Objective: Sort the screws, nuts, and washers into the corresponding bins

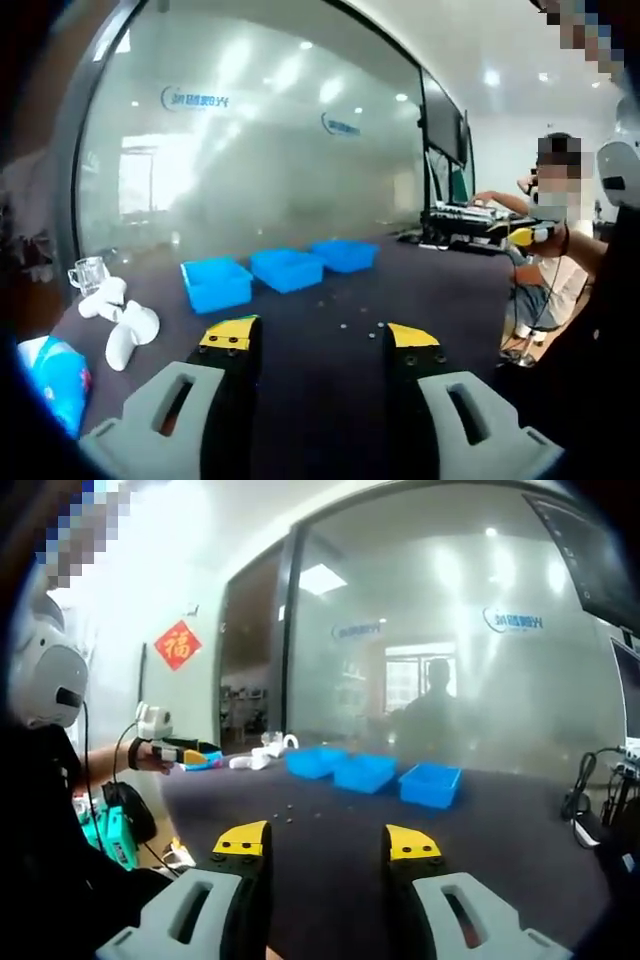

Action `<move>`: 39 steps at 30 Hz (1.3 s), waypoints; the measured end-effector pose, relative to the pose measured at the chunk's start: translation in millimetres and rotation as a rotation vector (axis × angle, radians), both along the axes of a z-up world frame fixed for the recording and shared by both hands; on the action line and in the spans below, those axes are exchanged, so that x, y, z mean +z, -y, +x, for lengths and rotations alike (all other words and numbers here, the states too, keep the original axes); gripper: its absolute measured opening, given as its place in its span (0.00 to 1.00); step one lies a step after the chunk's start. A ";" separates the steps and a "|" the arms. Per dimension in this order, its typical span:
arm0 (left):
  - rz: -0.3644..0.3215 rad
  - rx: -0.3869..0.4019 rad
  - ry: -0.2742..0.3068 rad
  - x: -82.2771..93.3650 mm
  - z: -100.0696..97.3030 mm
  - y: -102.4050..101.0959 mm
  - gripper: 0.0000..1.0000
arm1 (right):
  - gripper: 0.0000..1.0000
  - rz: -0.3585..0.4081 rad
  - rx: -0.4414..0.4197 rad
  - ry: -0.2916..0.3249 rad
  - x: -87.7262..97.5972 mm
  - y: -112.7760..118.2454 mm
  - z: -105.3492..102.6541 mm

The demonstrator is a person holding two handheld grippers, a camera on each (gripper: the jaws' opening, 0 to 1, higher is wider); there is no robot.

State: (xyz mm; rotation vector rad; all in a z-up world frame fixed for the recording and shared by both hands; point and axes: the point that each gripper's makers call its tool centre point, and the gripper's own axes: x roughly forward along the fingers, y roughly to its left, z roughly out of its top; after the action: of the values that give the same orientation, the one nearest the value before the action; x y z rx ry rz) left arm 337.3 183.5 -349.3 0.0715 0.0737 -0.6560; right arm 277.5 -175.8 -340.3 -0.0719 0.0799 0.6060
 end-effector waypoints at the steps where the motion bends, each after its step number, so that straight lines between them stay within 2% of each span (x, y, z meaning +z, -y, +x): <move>1: 0.008 -0.007 0.001 0.7 -0.6 1.4 0.48 | 0.40 -0.003 0.004 -0.003 -0.8 -0.8 -0.5; 9: 0.060 -0.079 -0.003 3.2 -7.4 14.8 0.48 | 0.40 -0.040 0.043 -0.026 -9.9 -6.4 -3.4; 15: 0.099 -0.125 -0.027 -2.6 -10.6 20.9 0.48 | 0.40 -0.043 0.057 -0.031 -11.5 -8.1 -4.8; 30: 0.083 -0.146 -0.091 -6.7 0.8 28.9 0.48 | 0.40 -0.039 0.066 -0.033 -15.5 -5.6 -7.2; 33: 0.088 -0.149 -0.134 -12.7 4.8 36.1 0.47 | 0.40 -0.038 0.067 -0.033 -15.7 -6.6 -7.4; 35: 0.102 -0.133 -0.219 -26.3 10.1 38.1 0.47 | 0.40 -0.037 0.066 -0.032 -16.0 -7.0 -7.4; 39: 0.122 -0.138 -0.245 -32.3 18.4 48.3 0.47 | 0.40 -0.033 0.065 -0.032 -18.1 -5.9 -7.6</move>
State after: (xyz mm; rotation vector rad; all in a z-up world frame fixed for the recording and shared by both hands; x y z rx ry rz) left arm 355.7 135.3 -381.6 0.1140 0.3470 -0.7956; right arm 269.9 -169.9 -358.3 -0.0973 0.1194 0.6713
